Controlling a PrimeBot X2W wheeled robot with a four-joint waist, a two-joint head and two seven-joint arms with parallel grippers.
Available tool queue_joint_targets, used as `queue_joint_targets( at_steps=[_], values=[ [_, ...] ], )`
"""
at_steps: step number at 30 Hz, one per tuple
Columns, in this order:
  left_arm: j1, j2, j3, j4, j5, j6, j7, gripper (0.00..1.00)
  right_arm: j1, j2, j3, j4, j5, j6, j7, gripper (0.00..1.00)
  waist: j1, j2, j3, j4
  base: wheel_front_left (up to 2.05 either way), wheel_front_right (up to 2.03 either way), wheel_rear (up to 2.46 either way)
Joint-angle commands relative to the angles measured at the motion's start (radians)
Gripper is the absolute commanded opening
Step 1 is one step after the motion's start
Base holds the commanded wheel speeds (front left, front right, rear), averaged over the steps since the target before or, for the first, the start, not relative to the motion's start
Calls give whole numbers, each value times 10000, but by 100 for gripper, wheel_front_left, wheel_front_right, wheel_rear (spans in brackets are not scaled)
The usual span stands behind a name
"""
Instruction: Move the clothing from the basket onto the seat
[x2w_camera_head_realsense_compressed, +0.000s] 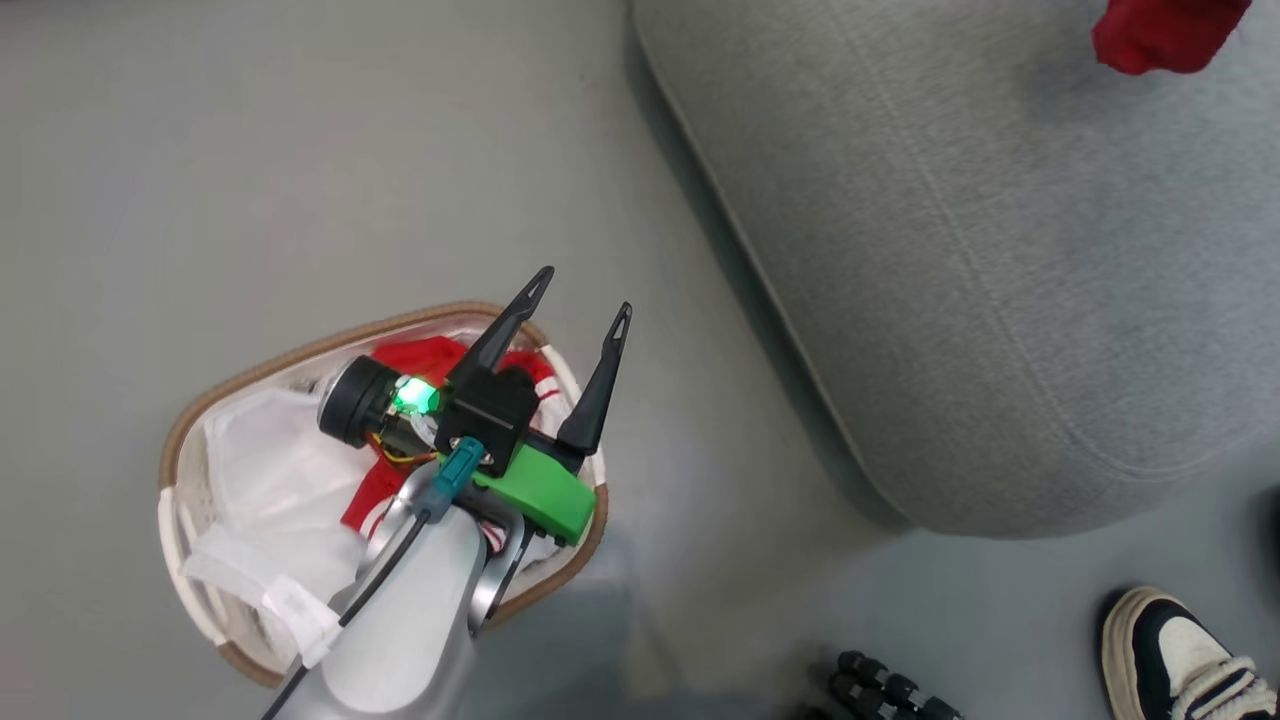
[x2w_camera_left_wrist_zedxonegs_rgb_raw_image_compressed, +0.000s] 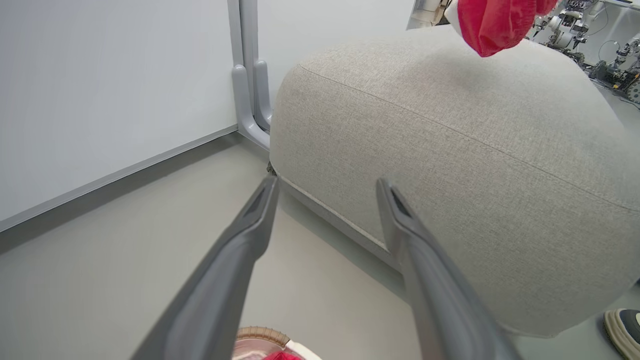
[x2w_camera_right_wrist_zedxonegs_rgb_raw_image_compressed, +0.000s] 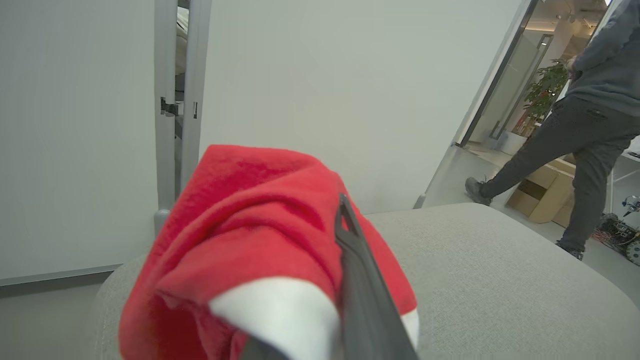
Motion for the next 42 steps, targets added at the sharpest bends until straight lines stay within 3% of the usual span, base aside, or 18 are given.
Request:
queue_joint_targets(
  at_steps=[1, 8, 14, 15, 16, 27, 35, 42],
  values=[
    [-257, 38, 11, -9, 77, -41, -9, 100, -193, -10, -276, 225, -98, -10, -19, 0, -1, -1, 862, 835, 0, 0, 0],
    [-549, 29, -64, -1, 177, -69, -9, 100, 427, 361, -1519, 1232, -883, -10, -19, 0, -1, -1, 1446, 1355, 0, 0, 0],
    [-547, 75, 58, 111, 159, -88, -9, 100, 1078, 756, -2673, 1917, -1523, -10, -19, 0, -1, -1, 1408, 1395, 0, 0, 0],
    [-513, 78, 89, 132, 138, -90, -9, 100, 1141, 807, -2758, 1954, -1608, -10, -19, 42, -1, -1, 1360, 1375, 0, 0, 0],
    [-457, 76, 117, 162, 109, -93, -9, 100, 1247, 906, -2831, 1995, -1680, -10, -19, 100, -1, -1, 1272, 1347, 0, 0, 0],
    [323, -41, 469, 419, -99, 16, -9, 100, 3227, 1468, -2868, 1307, -1934, -10, -19, 100, -1, -1, -243, 1254, 0, 0, 0],
    [1168, -99, 954, 495, -317, 199, -9, 100, 4816, 1908, -2118, 686, -1574, -10, -19, 100, -1, -1, -1438, 1546, 0, 0, 0],
    [2014, -146, 1563, 172, -181, 816, -9, 100, 5711, 2484, -1033, -579, -1216, -12, -19, 100, -1, -1, -2344, 2044, 0, 0, 0]
  ],
)
